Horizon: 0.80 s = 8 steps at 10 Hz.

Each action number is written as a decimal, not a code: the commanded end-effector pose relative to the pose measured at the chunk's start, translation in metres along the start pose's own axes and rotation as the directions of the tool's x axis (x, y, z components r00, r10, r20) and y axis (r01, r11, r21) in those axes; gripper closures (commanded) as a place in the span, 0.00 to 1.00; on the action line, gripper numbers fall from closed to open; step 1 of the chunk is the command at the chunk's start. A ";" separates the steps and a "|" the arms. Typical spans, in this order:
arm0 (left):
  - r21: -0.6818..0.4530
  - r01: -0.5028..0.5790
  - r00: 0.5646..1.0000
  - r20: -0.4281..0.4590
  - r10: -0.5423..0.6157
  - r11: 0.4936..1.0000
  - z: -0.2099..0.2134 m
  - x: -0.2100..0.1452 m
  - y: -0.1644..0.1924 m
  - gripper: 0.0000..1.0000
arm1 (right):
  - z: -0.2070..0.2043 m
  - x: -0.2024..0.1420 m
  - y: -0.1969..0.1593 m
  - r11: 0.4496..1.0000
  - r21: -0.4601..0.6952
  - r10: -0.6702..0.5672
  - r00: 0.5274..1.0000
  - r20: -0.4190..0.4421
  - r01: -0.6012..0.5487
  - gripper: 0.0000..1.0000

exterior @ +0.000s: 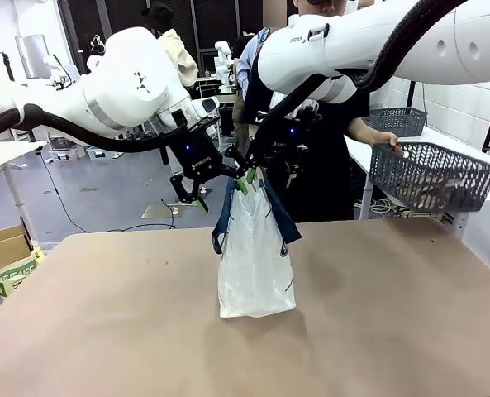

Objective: Transfer purchased items from the store into the shopping bag.
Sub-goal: Open the Reusable shopping bag in the center of the table.

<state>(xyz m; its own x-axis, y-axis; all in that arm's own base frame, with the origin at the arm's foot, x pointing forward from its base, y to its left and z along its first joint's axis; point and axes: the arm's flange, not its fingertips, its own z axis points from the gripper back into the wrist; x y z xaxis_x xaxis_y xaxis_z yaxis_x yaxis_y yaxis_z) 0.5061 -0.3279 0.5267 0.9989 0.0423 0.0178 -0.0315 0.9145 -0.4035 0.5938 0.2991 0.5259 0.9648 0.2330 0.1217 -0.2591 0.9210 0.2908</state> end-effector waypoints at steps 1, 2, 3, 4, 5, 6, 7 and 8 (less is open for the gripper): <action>0.000 -0.035 0.999 0.042 0.035 0.999 -0.005 0.004 0.002 0.00 | 0.001 0.005 0.001 0.999 0.036 -0.001 1.000 -0.025 0.002 0.00; 0.008 -0.027 0.999 0.048 0.026 1.000 -0.005 0.005 0.002 0.00 | -0.001 0.004 0.002 0.999 0.049 0.011 0.999 -0.032 -0.010 0.00; -0.006 -0.005 1.000 0.013 0.005 1.000 -0.002 0.004 0.001 0.00 | 0.000 0.000 0.000 1.000 0.004 -0.001 1.000 -0.002 0.001 0.00; -0.006 -0.005 1.000 0.013 0.005 1.000 -0.002 0.004 0.001 0.00 | 0.000 0.000 0.000 1.000 0.004 -0.001 1.000 -0.002 0.001 0.00; -0.006 -0.005 1.000 0.013 0.005 1.000 -0.002 0.004 0.001 0.00 | 0.000 0.000 0.000 1.000 0.004 -0.001 1.000 -0.002 0.001 0.00; -0.009 -0.006 1.000 0.019 0.006 1.000 -0.004 0.006 0.002 0.10 | 0.000 0.000 0.001 1.000 0.008 -0.001 1.000 -0.005 0.002 0.00; 0.001 -0.054 0.998 0.036 0.054 0.999 -0.002 0.002 0.003 0.30 | 0.001 -0.001 0.002 1.000 0.010 -0.016 1.000 -0.012 0.016 0.19; 0.000 -0.055 0.998 0.041 0.055 0.998 0.000 -0.001 0.005 0.50 | 0.001 -0.003 0.003 1.000 0.019 -0.014 1.000 -0.018 0.014 0.39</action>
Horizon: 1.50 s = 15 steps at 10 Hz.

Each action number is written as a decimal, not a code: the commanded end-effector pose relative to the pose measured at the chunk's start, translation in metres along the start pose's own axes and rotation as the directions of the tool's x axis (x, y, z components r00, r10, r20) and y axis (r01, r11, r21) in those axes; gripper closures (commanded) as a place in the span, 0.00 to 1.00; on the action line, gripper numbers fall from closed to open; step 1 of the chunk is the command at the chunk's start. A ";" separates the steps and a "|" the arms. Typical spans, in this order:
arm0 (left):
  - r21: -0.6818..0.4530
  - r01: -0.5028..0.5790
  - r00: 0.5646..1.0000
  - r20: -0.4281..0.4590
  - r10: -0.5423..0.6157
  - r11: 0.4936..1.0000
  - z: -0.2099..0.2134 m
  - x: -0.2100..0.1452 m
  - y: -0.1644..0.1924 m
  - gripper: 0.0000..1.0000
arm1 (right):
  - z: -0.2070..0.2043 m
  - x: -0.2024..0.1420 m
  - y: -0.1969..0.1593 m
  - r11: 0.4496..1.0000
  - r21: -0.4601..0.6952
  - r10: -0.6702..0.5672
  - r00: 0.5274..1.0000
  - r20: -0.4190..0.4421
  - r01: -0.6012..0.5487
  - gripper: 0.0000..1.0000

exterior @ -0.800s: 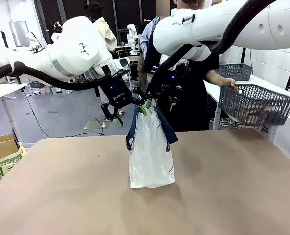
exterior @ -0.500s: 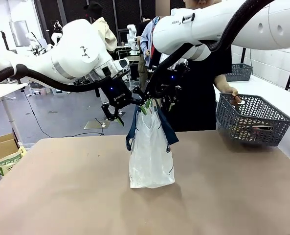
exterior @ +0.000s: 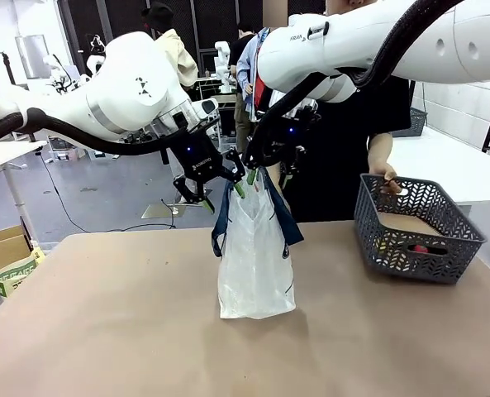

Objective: Transfer purchased items from the store into the shopping bag.
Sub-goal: Open the Reusable shopping bag in the center of the table.

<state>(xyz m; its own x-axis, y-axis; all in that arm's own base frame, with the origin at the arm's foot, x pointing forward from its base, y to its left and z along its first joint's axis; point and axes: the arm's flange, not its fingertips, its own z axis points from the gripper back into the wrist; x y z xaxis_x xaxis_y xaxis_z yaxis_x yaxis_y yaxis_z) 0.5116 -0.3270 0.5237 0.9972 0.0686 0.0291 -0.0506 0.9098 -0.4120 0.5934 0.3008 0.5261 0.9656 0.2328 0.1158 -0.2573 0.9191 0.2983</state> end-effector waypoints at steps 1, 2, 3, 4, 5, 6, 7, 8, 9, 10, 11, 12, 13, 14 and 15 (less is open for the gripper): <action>0.002 -0.042 0.999 0.027 0.042 0.999 0.006 -0.010 0.005 0.70 | 0.001 -0.004 0.003 1.000 0.013 -0.017 1.000 -0.014 0.018 0.58; -0.002 -0.042 0.999 0.030 0.042 0.999 0.009 -0.013 0.005 0.90 | 0.001 -0.005 0.003 1.000 0.011 -0.022 1.000 -0.019 0.022 0.78; -0.001 -0.035 0.999 0.035 0.035 0.999 0.011 -0.017 0.005 1.00 | 0.001 -0.005 0.003 1.000 0.009 -0.022 0.999 -0.025 0.022 0.97; 0.001 -0.031 0.999 0.039 0.031 1.000 0.013 -0.021 0.006 1.00 | 0.001 -0.007 0.003 1.000 0.001 -0.023 0.999 -0.030 0.023 1.00; 0.009 -0.032 0.998 0.045 0.032 0.999 0.015 -0.023 0.009 1.00 | 0.003 -0.010 0.003 1.000 -0.011 -0.021 0.999 -0.034 0.021 1.00; 0.018 -0.036 0.998 0.047 0.035 0.999 0.015 -0.025 0.015 1.00 | 0.004 -0.015 0.002 0.999 -0.026 -0.025 0.999 -0.030 0.024 1.00; 0.023 -0.047 0.998 0.047 0.046 0.999 0.015 -0.027 0.022 1.00 | 0.007 -0.023 0.001 0.999 -0.034 -0.031 0.999 -0.027 0.030 1.00; 0.025 -0.059 0.997 0.048 0.058 0.998 0.016 -0.029 0.029 1.00 | 0.010 -0.030 0.000 0.998 -0.050 -0.033 0.999 -0.020 0.032 1.00; 0.032 -0.064 0.997 0.051 0.062 0.997 0.017 -0.030 0.036 1.00 | 0.012 -0.037 -0.001 0.995 -0.090 -0.032 0.999 -0.020 0.030 1.00; 0.038 -0.060 0.997 0.040 0.059 0.997 0.018 -0.030 0.041 1.00 | 0.014 -0.044 -0.003 0.990 -0.131 -0.049 0.999 -0.015 0.047 1.00; 0.059 -0.057 0.998 0.033 0.055 0.997 0.020 -0.030 0.047 1.00 | 0.014 -0.048 -0.005 0.982 -0.164 -0.098 0.995 -0.022 0.093 1.00; 0.103 -0.037 0.999 0.021 0.035 0.994 0.023 -0.031 0.051 1.00 | 0.016 -0.051 -0.010 0.979 -0.172 -0.114 0.993 -0.011 0.110 1.00; 0.120 -0.002 1.000 0.019 -0.001 0.993 0.028 -0.034 0.058 1.00 | 0.018 -0.057 -0.013 0.973 -0.196 -0.125 0.992 0.010 0.125 1.00; 0.131 0.019 0.999 0.031 -0.023 0.991 0.033 -0.036 0.062 1.00 | 0.020 -0.060 -0.014 0.972 -0.213 -0.097 0.995 0.027 0.101 1.00; 0.145 0.044 0.998 0.032 -0.049 0.988 0.037 -0.035 0.067 1.00 | 0.022 -0.061 -0.016 0.967 -0.240 -0.077 0.997 0.030 0.082 1.00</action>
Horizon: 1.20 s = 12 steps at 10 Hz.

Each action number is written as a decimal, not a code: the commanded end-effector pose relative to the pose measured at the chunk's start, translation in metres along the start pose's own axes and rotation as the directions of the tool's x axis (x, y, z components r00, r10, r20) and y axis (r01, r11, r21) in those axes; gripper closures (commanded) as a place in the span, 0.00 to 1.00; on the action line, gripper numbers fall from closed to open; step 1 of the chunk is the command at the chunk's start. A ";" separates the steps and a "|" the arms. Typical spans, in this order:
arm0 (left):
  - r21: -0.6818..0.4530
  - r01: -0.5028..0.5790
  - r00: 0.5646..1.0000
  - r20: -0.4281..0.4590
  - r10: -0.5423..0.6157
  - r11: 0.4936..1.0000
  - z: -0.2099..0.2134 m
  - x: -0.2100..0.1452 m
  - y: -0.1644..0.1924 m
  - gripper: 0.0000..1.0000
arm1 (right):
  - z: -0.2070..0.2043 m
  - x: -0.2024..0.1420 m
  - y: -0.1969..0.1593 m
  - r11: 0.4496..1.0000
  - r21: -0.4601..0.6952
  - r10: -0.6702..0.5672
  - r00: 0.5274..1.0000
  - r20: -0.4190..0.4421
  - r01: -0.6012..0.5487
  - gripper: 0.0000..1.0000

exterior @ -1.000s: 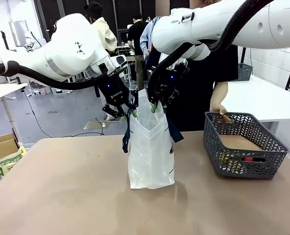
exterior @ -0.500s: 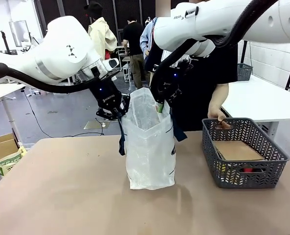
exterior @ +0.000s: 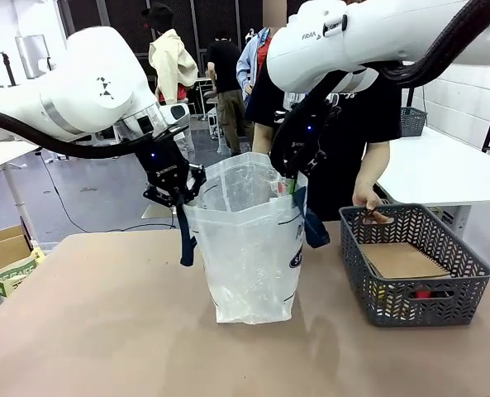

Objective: Transfer purchased items from the store into the shopping bag.
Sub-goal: Open the Reusable shopping bag in the center of the table.

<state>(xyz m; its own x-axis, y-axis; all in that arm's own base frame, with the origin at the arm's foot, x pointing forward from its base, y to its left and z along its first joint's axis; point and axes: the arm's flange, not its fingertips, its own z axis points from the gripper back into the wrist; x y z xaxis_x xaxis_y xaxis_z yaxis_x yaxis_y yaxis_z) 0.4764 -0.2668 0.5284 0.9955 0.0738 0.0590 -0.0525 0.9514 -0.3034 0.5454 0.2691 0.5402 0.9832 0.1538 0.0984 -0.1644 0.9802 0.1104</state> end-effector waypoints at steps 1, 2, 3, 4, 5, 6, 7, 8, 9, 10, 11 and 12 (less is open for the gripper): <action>0.048 0.053 0.999 0.007 -0.054 0.997 0.006 -0.001 0.019 1.00 | -0.002 -0.008 -0.006 0.999 -0.047 0.006 1.000 0.008 -0.006 1.00; 0.056 0.076 0.997 -0.025 -0.075 0.996 0.012 0.000 0.022 1.00 | 0.002 -0.008 -0.003 1.000 -0.012 -0.020 0.999 -0.036 0.020 1.00; 0.089 0.110 0.993 -0.042 -0.107 0.990 0.012 0.003 0.023 1.00 | 0.003 -0.008 -0.003 1.000 -0.024 -0.005 0.998 -0.059 0.004 1.00; 0.122 0.123 0.991 -0.066 -0.115 0.985 0.010 0.003 0.025 1.00 | 0.003 -0.009 -0.004 0.999 -0.036 -0.012 0.997 -0.070 0.009 1.00; 0.132 0.126 0.990 -0.074 -0.117 0.983 0.009 0.005 0.028 1.00 | 0.006 -0.009 -0.006 1.000 -0.031 -0.007 0.996 -0.093 0.004 1.00; 0.141 0.127 0.990 -0.076 -0.117 0.982 0.011 0.006 0.030 1.00 | 0.010 -0.008 -0.007 1.000 -0.018 -0.004 0.994 -0.107 0.002 1.00; 0.138 0.124 0.991 -0.065 -0.116 0.983 0.013 0.007 0.029 1.00 | 0.010 -0.007 -0.006 0.999 -0.027 0.033 0.994 -0.105 -0.036 1.00; 0.129 0.120 0.992 -0.051 -0.114 0.984 0.012 0.008 0.025 1.00 | 0.005 -0.005 -0.005 0.995 -0.049 0.078 0.994 -0.078 -0.082 1.00; 0.115 0.150 0.989 -0.035 -0.147 0.982 0.008 0.008 0.023 1.00 | 0.001 -0.005 -0.004 0.991 -0.028 0.126 0.989 -0.074 -0.128 1.00; 0.086 0.175 0.985 -0.026 -0.173 0.981 0.007 0.007 0.022 1.00 | 0.001 -0.006 -0.005 0.983 -0.004 0.185 0.982 -0.043 -0.186 1.00; 0.080 0.212 0.977 -0.009 -0.212 0.974 0.005 0.005 0.020 1.00 | 0.002 -0.007 -0.008 0.970 0.009 0.242 0.970 -0.023 -0.242 1.00; 0.071 0.243 0.970 -0.008 -0.243 0.968 0.004 0.003 0.019 1.00 | 0.002 -0.009 -0.010 0.954 0.022 0.299 0.954 -0.014 -0.299 1.00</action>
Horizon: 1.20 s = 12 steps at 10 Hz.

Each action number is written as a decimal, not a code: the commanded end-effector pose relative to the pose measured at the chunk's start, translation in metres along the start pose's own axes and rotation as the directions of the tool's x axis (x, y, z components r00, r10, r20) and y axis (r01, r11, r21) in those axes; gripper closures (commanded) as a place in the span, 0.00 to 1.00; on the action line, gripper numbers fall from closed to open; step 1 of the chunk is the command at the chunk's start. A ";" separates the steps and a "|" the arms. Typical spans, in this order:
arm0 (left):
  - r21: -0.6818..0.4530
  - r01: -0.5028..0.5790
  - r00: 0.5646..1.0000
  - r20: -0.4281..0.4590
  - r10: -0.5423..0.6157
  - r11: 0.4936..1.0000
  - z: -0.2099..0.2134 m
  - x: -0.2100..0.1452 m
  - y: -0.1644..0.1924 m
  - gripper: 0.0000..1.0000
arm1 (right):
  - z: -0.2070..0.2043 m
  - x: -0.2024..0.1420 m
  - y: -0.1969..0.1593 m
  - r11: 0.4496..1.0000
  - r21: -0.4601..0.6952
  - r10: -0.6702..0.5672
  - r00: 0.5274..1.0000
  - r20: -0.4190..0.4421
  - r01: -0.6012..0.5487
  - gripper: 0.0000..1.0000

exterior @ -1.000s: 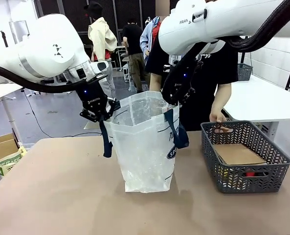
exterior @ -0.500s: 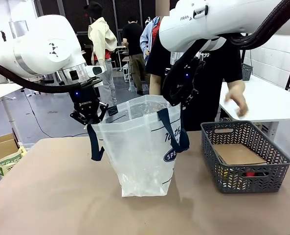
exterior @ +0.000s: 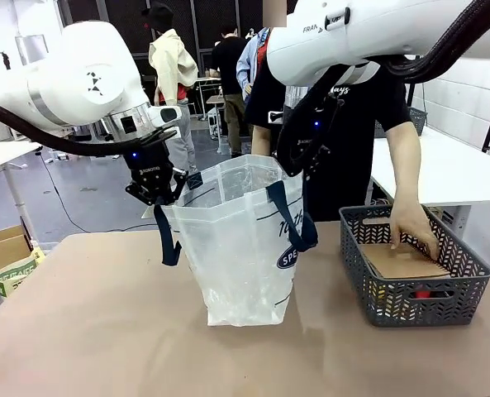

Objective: Transfer purchased items from the store into the shopping bag.
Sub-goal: Open the Reusable shopping bag in the center of the table, then move the Reusable shopping bag to the right side of the table.

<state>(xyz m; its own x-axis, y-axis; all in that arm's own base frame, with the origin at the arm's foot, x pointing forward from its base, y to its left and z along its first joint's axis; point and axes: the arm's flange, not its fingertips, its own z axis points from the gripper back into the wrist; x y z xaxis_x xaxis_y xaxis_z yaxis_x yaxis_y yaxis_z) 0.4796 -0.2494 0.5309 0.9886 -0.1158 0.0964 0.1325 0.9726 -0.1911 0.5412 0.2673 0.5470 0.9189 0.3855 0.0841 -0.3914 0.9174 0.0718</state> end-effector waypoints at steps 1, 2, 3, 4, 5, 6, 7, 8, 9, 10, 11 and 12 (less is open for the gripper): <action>-0.032 0.105 0.994 0.034 -0.104 0.994 -0.003 -0.004 0.004 1.00 | -0.007 -0.008 -0.007 0.993 0.037 0.114 0.993 0.031 -0.116 1.00; -0.029 0.154 0.987 0.049 -0.153 0.988 -0.003 -0.007 0.002 1.00 | -0.006 -0.009 -0.007 0.988 0.036 0.148 0.988 0.044 -0.150 1.00; -0.004 0.153 0.988 0.036 -0.153 0.988 -0.003 -0.008 0.001 1.00 | -0.008 -0.010 -0.007 0.991 0.026 0.133 0.990 0.040 -0.135 1.00; -0.006 0.092 0.996 0.024 -0.091 0.996 0.000 0.001 -0.004 1.00 | -0.001 0.002 -0.002 0.994 0.003 0.105 0.994 0.021 -0.105 1.00; -0.006 0.092 0.996 0.024 -0.091 0.996 0.000 0.001 -0.004 1.00 | -0.001 0.002 -0.002 0.994 0.003 0.105 0.994 0.021 -0.105 1.00; -0.006 0.092 0.996 0.024 -0.091 0.996 0.000 0.001 -0.004 1.00 | -0.001 0.002 -0.002 0.994 0.003 0.105 0.994 0.021 -0.105 1.00; -0.006 0.092 0.996 0.024 -0.091 0.996 0.000 0.001 -0.004 1.00 | -0.001 0.002 -0.002 0.994 0.003 0.105 0.994 0.021 -0.105 1.00; -0.006 0.092 0.996 0.024 -0.091 0.996 0.000 0.001 -0.004 1.00 | -0.001 0.002 -0.002 0.994 0.003 0.105 0.994 0.021 -0.105 1.00; -0.006 0.092 0.996 0.024 -0.091 0.996 0.000 0.001 -0.004 1.00 | -0.001 0.002 -0.002 0.994 0.003 0.105 0.994 0.021 -0.105 1.00; -0.006 0.092 0.996 0.024 -0.091 0.996 0.000 0.001 -0.004 1.00 | -0.001 0.002 -0.002 0.994 0.003 0.105 0.994 0.021 -0.105 1.00; -0.006 0.092 0.996 0.024 -0.091 0.996 0.000 0.001 -0.004 1.00 | -0.001 0.002 -0.002 0.994 0.003 0.105 0.994 0.021 -0.105 1.00; -0.006 0.092 0.996 0.024 -0.091 0.996 0.000 0.001 -0.004 1.00 | -0.001 0.002 -0.002 0.994 0.003 0.105 0.994 0.021 -0.105 1.00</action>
<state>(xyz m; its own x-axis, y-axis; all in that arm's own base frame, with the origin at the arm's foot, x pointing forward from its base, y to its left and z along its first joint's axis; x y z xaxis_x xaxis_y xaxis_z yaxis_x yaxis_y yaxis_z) 0.4794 -0.2526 0.5303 0.9664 -0.2162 0.1394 0.2398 0.9533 -0.1838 0.5431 0.2657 0.5459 0.8640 0.4900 0.1159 -0.4987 0.8645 0.0626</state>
